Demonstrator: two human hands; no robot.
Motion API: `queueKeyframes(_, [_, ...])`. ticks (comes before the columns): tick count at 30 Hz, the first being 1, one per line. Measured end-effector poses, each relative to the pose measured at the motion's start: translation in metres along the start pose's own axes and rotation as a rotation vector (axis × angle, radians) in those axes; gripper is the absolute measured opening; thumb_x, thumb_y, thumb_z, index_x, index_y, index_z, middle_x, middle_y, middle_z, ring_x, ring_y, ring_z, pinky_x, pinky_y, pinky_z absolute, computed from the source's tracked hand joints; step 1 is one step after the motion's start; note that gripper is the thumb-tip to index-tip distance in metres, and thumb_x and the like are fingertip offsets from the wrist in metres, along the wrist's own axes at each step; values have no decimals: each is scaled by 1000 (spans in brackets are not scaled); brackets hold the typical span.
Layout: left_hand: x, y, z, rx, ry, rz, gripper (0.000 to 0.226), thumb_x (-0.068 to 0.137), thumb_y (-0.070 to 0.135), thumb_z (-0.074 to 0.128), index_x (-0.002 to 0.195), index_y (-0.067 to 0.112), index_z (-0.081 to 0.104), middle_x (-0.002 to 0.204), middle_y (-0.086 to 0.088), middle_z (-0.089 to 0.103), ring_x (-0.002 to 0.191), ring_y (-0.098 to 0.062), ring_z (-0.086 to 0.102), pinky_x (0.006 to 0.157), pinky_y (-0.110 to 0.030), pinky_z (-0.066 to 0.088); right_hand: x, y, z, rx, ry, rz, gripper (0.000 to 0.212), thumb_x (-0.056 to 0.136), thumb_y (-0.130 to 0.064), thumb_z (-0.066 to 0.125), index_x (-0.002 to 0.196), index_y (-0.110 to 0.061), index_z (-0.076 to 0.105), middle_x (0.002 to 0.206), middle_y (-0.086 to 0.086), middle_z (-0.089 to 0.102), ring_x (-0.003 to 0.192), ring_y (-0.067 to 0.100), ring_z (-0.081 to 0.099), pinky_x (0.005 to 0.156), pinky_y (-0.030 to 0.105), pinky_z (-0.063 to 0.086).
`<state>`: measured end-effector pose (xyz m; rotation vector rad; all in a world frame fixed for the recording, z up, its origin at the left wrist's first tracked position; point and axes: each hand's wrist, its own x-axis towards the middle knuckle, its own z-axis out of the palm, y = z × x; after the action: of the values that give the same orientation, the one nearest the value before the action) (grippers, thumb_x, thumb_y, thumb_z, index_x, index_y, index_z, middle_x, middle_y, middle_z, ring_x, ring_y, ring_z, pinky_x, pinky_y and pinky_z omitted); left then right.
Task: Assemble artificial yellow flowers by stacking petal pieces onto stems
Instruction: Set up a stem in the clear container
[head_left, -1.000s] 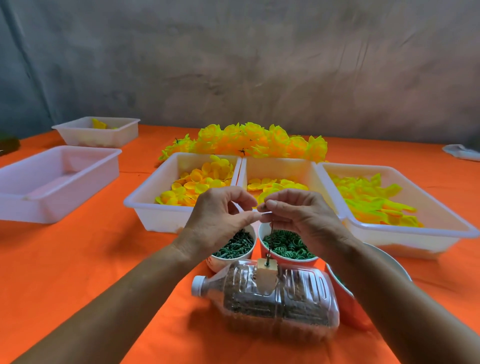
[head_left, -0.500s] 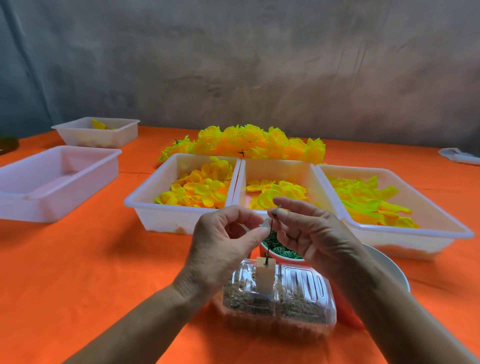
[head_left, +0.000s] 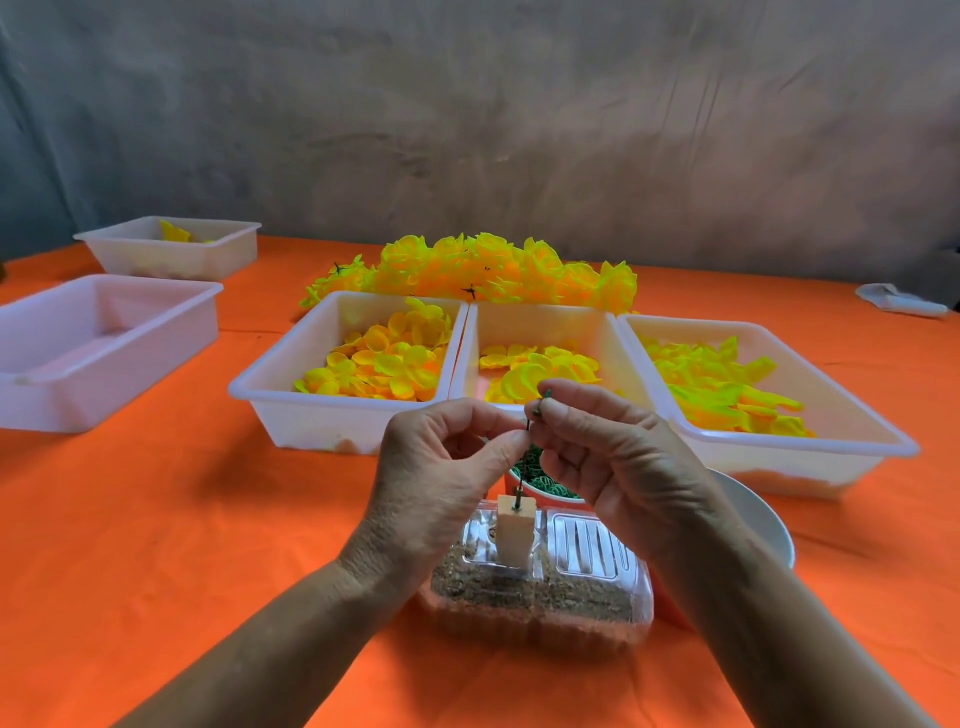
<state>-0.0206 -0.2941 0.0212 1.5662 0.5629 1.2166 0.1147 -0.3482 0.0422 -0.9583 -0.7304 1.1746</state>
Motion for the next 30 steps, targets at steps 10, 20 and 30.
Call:
queueKeyframes(10, [0,-1,1,-6,-14,-7,11,75,7,73,71,16,73,73,-12,72,68,-23,65,68,-36,55,-3,2,-1,-22,3,-33,16,55,-10,72,70,-15,77,71,5,73,61,11,68,52,17,51])
queueKeyframes(20, [0,-3,1,13,2,-20,10,75,11,76,71,19,74,70,-6,73,65,-16,67,61,-25,54,-1,7,4,-3,52,-15,20,46,-15,76,66,-17,76,68,4,72,58,9,66,50,18,50])
queueKeyframes(30, [0,-1,3,13,8,-38,5,74,13,76,74,16,73,71,-8,73,65,-17,68,59,-23,54,-2,6,3,-81,21,-88,22,49,-17,76,71,-19,77,70,2,72,64,9,67,51,18,50])
